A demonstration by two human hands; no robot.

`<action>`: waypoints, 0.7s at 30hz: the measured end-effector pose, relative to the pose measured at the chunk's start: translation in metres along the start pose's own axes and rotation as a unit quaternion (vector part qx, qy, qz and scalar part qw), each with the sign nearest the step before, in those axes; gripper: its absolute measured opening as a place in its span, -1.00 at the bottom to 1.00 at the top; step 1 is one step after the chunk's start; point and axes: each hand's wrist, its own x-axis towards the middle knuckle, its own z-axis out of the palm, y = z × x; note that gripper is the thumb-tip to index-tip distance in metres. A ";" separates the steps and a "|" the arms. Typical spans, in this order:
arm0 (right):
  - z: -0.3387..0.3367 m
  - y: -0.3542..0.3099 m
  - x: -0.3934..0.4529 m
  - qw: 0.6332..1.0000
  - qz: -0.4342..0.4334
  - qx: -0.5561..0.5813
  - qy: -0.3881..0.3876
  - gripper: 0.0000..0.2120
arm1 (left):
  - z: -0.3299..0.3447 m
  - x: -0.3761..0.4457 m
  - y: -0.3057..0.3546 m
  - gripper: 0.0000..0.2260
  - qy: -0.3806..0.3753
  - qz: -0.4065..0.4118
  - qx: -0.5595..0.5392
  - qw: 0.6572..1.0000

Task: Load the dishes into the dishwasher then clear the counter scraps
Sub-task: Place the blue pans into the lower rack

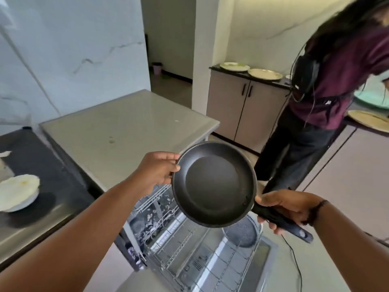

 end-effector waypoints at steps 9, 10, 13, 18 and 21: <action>-0.002 0.050 0.050 0.970 -0.118 0.196 0.078 -0.72 | 0.053 0.069 -0.063 -0.86 0.033 -0.057 -0.041 0.997; 0.001 0.049 0.058 0.970 -0.121 0.176 0.120 -0.67 | 0.052 0.076 -0.077 -0.87 0.037 -0.105 -0.102 0.989; 0.010 0.043 0.081 0.970 -0.119 0.054 0.207 -0.57 | 0.044 0.094 -0.117 -0.85 0.030 -0.215 -0.246 0.945; 0.029 0.033 0.133 0.967 -0.096 -0.050 0.232 -0.55 | 0.024 0.144 -0.178 -0.80 -0.030 -0.322 -0.121 0.938; 0.047 0.040 0.171 0.958 -0.077 -0.122 0.248 -0.58 | 0.020 0.165 -0.211 -0.75 -0.046 -0.353 -0.050 0.933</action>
